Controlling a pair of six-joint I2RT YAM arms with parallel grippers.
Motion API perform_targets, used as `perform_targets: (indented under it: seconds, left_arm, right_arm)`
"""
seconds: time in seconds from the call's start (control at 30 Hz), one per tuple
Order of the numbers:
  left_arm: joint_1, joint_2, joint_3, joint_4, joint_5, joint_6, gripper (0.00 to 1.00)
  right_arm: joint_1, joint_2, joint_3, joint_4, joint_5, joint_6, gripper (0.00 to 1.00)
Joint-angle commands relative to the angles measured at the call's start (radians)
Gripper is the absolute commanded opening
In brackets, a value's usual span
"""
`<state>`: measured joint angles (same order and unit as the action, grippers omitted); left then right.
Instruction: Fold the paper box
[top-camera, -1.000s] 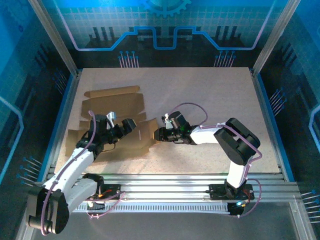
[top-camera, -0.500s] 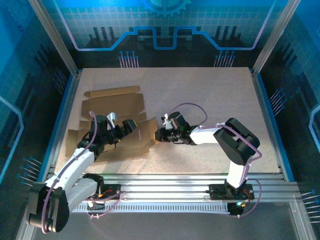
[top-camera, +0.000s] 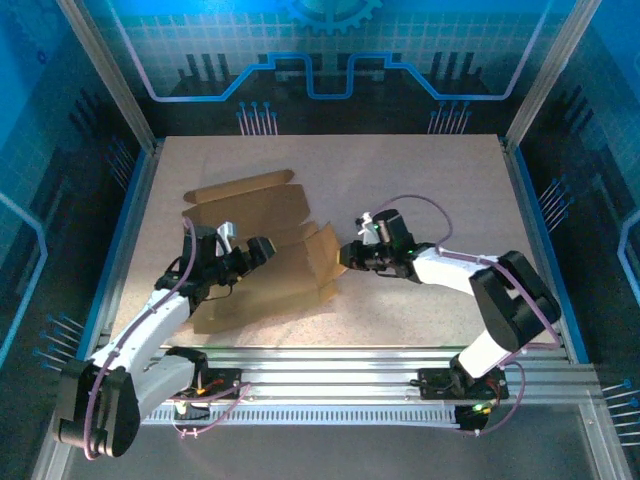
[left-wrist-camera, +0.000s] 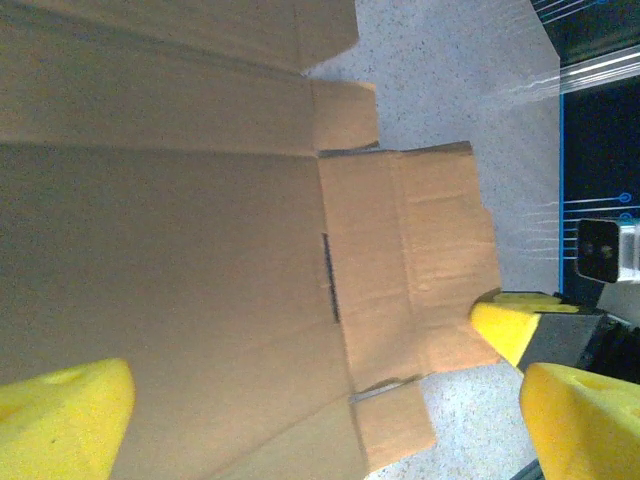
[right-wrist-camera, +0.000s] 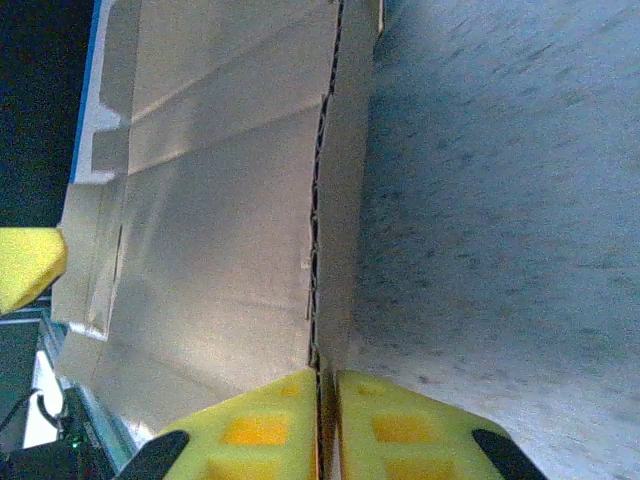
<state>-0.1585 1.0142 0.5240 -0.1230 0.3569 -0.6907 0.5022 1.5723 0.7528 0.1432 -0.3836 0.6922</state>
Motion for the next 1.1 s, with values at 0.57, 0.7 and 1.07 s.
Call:
perform_targets:
  seconds: [0.57, 0.7, 1.07]
  left_arm:
    - [-0.004, 0.139, 0.169, -0.163, -0.065, 0.099, 0.99]
    - [0.022, 0.195, 0.217, -0.169, -0.087, 0.114, 0.99]
    - [0.048, 0.457, 0.439, -0.202, -0.127, 0.148, 0.99]
  right_arm:
    - [-0.125, -0.265, 0.006, -0.391, -0.025, -0.214, 0.37]
    - [0.066, -0.238, 0.022, -0.328, 0.046, -0.112, 0.53]
    - [0.376, -0.042, 0.179, -0.281, 0.2, 0.006, 1.0]
